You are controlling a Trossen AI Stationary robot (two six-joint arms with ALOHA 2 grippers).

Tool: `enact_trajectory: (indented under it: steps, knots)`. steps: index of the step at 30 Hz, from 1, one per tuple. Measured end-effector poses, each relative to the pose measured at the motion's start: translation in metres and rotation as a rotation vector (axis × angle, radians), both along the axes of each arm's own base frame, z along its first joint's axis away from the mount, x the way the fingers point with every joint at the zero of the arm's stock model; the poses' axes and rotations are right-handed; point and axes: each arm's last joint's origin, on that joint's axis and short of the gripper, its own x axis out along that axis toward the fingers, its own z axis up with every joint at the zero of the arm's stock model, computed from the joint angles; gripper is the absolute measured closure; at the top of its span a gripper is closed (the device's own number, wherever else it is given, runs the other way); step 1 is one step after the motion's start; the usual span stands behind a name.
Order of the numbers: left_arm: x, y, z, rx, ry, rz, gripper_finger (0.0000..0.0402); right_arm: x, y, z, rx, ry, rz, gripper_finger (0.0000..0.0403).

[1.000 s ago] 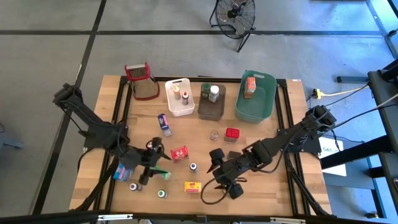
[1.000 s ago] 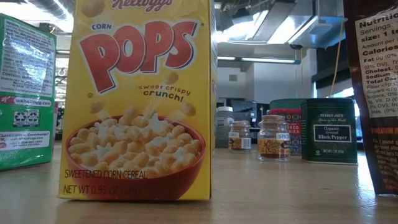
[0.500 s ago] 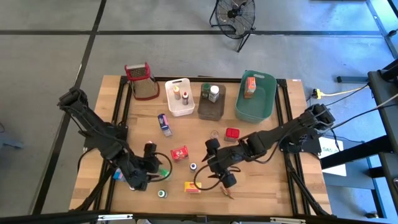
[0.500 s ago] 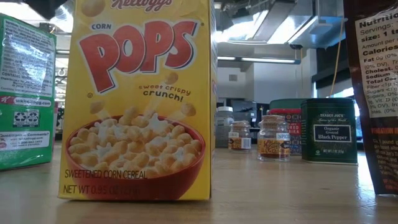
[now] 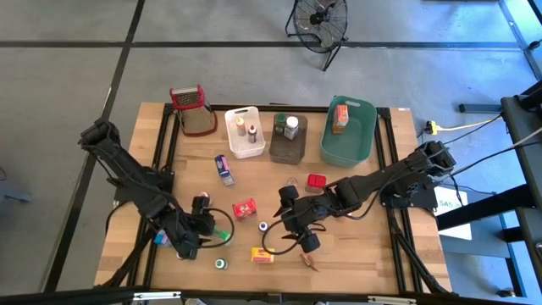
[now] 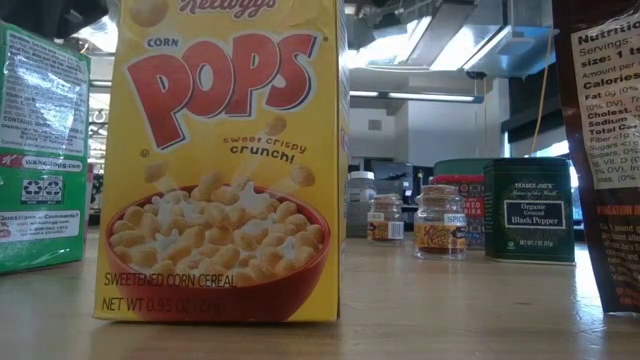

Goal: Pick & Place Kitchen Items
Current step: Put the green cereal box into the green bin

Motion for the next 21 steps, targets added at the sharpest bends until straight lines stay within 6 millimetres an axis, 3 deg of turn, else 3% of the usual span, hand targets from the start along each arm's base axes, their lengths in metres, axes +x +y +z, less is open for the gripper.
enact_trajectory:
  steps: [21]
  knots:
    - [0.012,-0.011,-0.037,0.138,0.094,-0.033,0.0167,0.001,0.001,0.002,0.012,-0.021,-0.002,0.0089]
